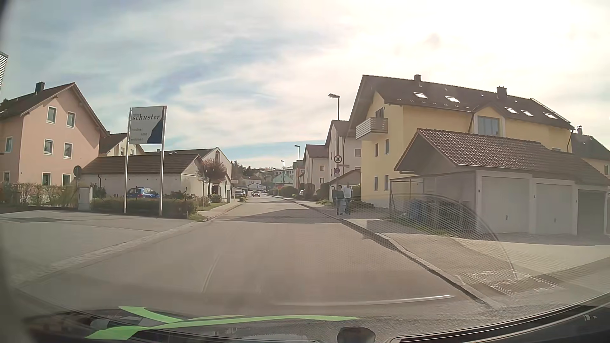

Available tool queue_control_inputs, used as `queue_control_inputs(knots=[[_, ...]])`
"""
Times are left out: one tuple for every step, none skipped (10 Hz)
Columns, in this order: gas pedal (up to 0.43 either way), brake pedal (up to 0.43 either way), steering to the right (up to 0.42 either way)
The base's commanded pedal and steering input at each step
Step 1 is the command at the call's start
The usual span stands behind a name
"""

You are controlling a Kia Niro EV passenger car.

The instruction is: Follow the waypoints while adhering to traffic rules and regulations

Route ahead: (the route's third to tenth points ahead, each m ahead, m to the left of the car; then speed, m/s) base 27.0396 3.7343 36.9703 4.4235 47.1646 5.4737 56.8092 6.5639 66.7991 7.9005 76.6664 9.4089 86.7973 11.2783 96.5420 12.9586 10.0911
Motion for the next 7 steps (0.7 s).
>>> queue_control_inputs(knots=[[0.02,0.0,-0.036],[0.0,0.0,-0.038],[0.0,0.0,-0.039],[0.0,0.0,-0.039],[0.0,0.0,-0.039],[0.0,0.0,-0.039],[0.0,0.0,-0.037]])
